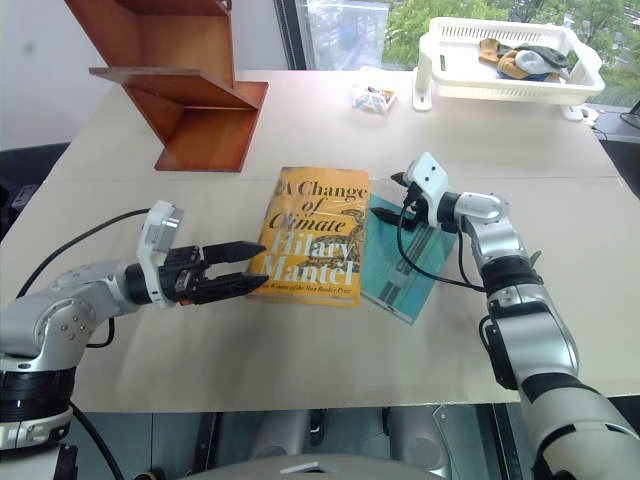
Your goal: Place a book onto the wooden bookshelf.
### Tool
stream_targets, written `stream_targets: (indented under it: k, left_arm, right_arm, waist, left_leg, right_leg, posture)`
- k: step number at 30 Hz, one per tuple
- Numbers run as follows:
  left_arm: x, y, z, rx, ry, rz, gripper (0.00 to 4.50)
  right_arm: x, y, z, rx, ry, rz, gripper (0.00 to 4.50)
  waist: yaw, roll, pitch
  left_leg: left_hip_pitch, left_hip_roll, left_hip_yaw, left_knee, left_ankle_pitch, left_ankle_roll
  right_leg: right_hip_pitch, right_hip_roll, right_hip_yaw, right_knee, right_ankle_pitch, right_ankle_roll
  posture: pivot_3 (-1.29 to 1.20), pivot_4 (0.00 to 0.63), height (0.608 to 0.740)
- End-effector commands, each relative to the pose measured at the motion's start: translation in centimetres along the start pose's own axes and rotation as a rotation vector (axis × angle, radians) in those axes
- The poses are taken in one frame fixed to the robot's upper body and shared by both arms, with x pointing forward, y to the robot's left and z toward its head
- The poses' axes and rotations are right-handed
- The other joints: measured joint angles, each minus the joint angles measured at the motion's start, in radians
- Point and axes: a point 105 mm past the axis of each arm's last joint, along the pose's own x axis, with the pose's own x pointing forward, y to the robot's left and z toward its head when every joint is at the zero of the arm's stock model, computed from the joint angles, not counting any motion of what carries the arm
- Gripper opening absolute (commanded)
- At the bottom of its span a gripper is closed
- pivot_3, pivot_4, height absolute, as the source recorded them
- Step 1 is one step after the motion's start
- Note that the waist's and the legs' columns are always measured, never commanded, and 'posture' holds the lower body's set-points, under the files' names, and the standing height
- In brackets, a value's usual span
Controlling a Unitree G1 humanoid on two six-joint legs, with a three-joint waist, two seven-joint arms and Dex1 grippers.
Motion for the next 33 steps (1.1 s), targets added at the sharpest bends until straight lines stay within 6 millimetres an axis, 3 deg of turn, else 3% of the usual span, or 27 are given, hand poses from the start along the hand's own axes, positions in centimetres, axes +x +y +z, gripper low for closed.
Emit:
stream_targets:
  k: [1,12,23,33]
  left_arm:
    - [0.5,-1.4,0.1,0.011,0.01,-0.048,4.5]
    - [0.4,-2.5,1.2,0.076,-0.004,-0.062,4.5]
    - [2.8,-3.8,0.9,0.063,-0.046,-0.126,4.5]
    - [3.2,-4.0,1.2,0.066,-0.069,-0.129,4.5]
  right_arm:
    - [0.7,0.1,1.3,-0.033,-0.041,0.019,4.44]
    - [1.5,0.4,1.5,-0.045,-0.061,0.024,4.44]
    - [2.1,0.5,2.0,-0.056,-0.077,0.032,4.44]
    - [1.2,-0.4,2.1,-0.07,-0.078,0.002,4.44]
  waist:
    - [-0.001,0.0,0.0]
    - [-0.002,0.0,0.0]
    - [-0.001,0.0,0.0]
    - [0.0,0.0,0.0]
  left_leg:
    - [0.0,0.0,0.0,0.0,0.0,0.0]
    - [0.0,0.0,0.0,0.0,0.0,0.0]
    - [0.0,0.0,0.0,0.0,0.0,0.0]
    - [0.0,0.0,0.0,0.0,0.0,0.0]
  right_leg:
    - [0.0,0.0,0.0,0.0,0.0,0.0]
    - [0.0,0.0,0.0,0.0,0.0,0.0]
    - [0.0,0.0,0.0,0.0,0.0,0.0]
    - [0.0,0.0,0.0,0.0,0.0,0.0]
  posture:
    - [0.0,0.15,0.74]
    - [0.0,0.15,0.74]
    - [0.0,0.15,0.74]
    - [0.0,0.15,0.74]
